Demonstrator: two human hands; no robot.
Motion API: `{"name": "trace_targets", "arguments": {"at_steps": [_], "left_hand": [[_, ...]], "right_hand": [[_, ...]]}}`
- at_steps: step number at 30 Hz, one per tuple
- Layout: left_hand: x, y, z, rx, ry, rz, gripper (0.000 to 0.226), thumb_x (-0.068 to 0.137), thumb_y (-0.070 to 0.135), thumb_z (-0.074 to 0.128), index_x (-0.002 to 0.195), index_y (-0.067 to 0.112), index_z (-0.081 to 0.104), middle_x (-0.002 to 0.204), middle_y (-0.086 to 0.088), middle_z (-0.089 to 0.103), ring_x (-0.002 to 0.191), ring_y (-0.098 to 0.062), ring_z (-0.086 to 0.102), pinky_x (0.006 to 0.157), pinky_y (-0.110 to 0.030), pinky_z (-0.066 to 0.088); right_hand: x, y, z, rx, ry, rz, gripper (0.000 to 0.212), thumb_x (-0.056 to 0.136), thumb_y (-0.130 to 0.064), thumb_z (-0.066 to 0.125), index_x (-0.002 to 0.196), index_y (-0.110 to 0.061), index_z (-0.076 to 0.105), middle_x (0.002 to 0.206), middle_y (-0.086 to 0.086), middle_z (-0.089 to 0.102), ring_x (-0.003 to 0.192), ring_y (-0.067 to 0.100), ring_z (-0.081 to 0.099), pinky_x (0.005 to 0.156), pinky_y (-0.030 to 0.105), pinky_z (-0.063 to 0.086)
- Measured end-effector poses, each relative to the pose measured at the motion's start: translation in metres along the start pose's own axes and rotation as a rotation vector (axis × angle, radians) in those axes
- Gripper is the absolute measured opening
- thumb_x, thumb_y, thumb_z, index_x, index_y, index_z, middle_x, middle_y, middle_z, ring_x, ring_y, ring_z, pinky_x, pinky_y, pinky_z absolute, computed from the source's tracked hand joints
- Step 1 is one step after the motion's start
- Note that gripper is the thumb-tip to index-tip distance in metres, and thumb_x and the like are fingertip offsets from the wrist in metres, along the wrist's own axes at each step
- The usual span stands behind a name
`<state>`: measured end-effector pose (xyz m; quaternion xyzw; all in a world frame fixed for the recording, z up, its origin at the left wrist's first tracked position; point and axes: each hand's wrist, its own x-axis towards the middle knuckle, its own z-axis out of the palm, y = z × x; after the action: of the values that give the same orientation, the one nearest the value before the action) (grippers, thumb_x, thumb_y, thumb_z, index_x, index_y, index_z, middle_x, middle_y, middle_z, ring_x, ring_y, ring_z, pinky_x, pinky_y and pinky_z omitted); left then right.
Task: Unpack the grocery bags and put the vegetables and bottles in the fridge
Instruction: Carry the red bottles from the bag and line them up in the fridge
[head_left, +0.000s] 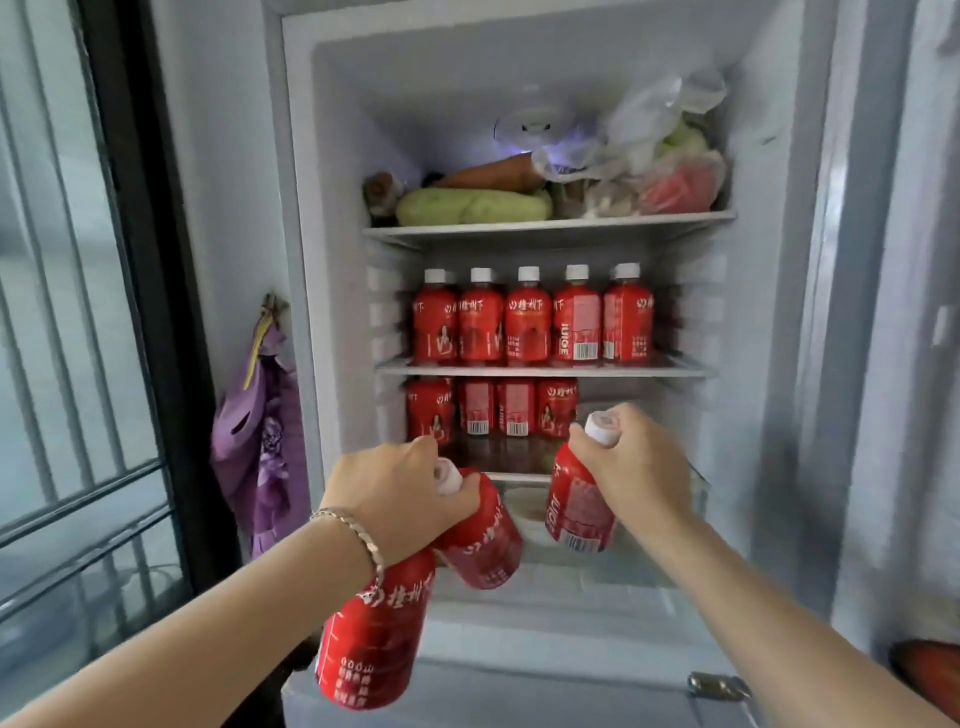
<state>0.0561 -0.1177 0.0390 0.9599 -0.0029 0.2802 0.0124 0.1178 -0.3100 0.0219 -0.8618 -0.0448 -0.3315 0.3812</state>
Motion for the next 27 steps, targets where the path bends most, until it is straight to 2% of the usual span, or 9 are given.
{"name": "trace_targets", "arguments": {"at_steps": [5, 10, 12, 16, 20, 22, 24, 27], "left_hand": [[0.081, -0.011, 0.032, 0.051, 0.020, -0.040, 0.045, 0.083, 0.068, 0.036, 0.081, 0.024, 0.046, 0.079, 0.008, 0.058, 0.074, -0.015, 0.057, 0.073, -0.027, 0.047], [0.131, -0.019, 0.060, 0.106, 0.049, -0.041, 0.047, 0.082, 0.068, 0.036, 0.087, 0.024, 0.049, 0.078, 0.009, 0.055, 0.071, -0.014, 0.052, 0.067, -0.025, 0.041], [0.144, -0.019, 0.070, 0.128, 0.053, -0.004, 0.047, 0.082, 0.068, 0.037, 0.088, 0.023, 0.049, 0.077, 0.009, 0.054, 0.070, -0.013, 0.050, 0.067, -0.025, 0.041], [0.165, -0.023, 0.086, 0.117, 0.018, 0.025, 0.048, 0.083, 0.067, 0.039, 0.093, 0.021, 0.051, 0.085, 0.006, 0.061, 0.078, -0.016, 0.059, 0.073, -0.026, 0.048], [0.177, -0.026, 0.092, 0.093, -0.009, 0.071, 0.048, 0.083, 0.067, 0.038, 0.093, 0.021, 0.050, 0.082, 0.006, 0.057, 0.080, -0.016, 0.059, 0.071, -0.026, 0.047], [0.177, -0.029, 0.094, 0.106, 0.010, 0.095, 0.046, 0.084, 0.066, 0.037, 0.090, 0.021, 0.048, 0.077, 0.007, 0.054, 0.077, -0.016, 0.058, 0.069, -0.026, 0.046], [0.175, -0.032, 0.096, 0.098, 0.040, 0.107, 0.044, 0.084, 0.064, 0.038, 0.087, 0.021, 0.045, 0.073, 0.007, 0.054, 0.075, -0.018, 0.060, 0.067, -0.027, 0.047], [0.174, -0.035, 0.100, 0.094, 0.075, 0.144, 0.043, 0.084, 0.063, 0.038, 0.083, 0.021, 0.041, 0.064, 0.009, 0.048, 0.067, -0.017, 0.056, 0.063, -0.026, 0.045]], "right_hand": [[0.081, 0.017, 0.066, 0.050, 0.005, 0.054, 0.023, 0.085, -0.037, 0.059, 0.079, -0.015, 0.054, 0.079, -0.002, 0.060, 0.069, 0.018, 0.052, 0.055, 0.027, 0.030], [0.102, 0.027, 0.103, 0.060, 0.022, 0.044, 0.020, 0.084, -0.034, 0.059, 0.075, -0.017, 0.055, 0.077, -0.002, 0.060, 0.070, 0.019, 0.056, 0.051, 0.025, 0.031], [0.101, 0.030, 0.111, 0.033, 0.054, 0.021, 0.022, 0.084, -0.040, 0.061, 0.084, -0.018, 0.060, 0.085, -0.005, 0.057, 0.077, 0.017, 0.056, 0.056, 0.026, 0.037], [0.090, 0.038, 0.130, 0.052, 0.091, 0.077, 0.057, 0.074, -0.064, 0.050, 0.108, -0.019, 0.059, 0.107, -0.003, 0.047, 0.099, 0.017, 0.054, 0.078, 0.033, 0.051], [0.080, 0.042, 0.136, 0.198, 0.008, 0.069, 0.076, 0.063, -0.055, 0.074, 0.126, -0.026, 0.045, 0.112, -0.016, 0.048, 0.097, 0.003, 0.051, 0.085, 0.029, 0.049], [0.081, 0.043, 0.137, 0.249, -0.012, 0.094, 0.067, 0.062, -0.051, 0.077, 0.119, -0.030, 0.048, 0.111, -0.015, 0.057, 0.096, 0.005, 0.057, 0.085, 0.029, 0.051], [0.079, 0.046, 0.132, 0.346, 0.041, 0.139, 0.048, 0.064, -0.047, 0.076, 0.102, -0.034, 0.052, 0.098, -0.013, 0.062, 0.088, 0.004, 0.061, 0.080, 0.027, 0.052], [0.079, 0.050, 0.122, 0.654, 0.160, 0.353, 0.033, 0.071, -0.039, 0.075, 0.092, -0.031, 0.052, 0.086, -0.010, 0.063, 0.079, 0.005, 0.064, 0.071, 0.026, 0.052]]}}
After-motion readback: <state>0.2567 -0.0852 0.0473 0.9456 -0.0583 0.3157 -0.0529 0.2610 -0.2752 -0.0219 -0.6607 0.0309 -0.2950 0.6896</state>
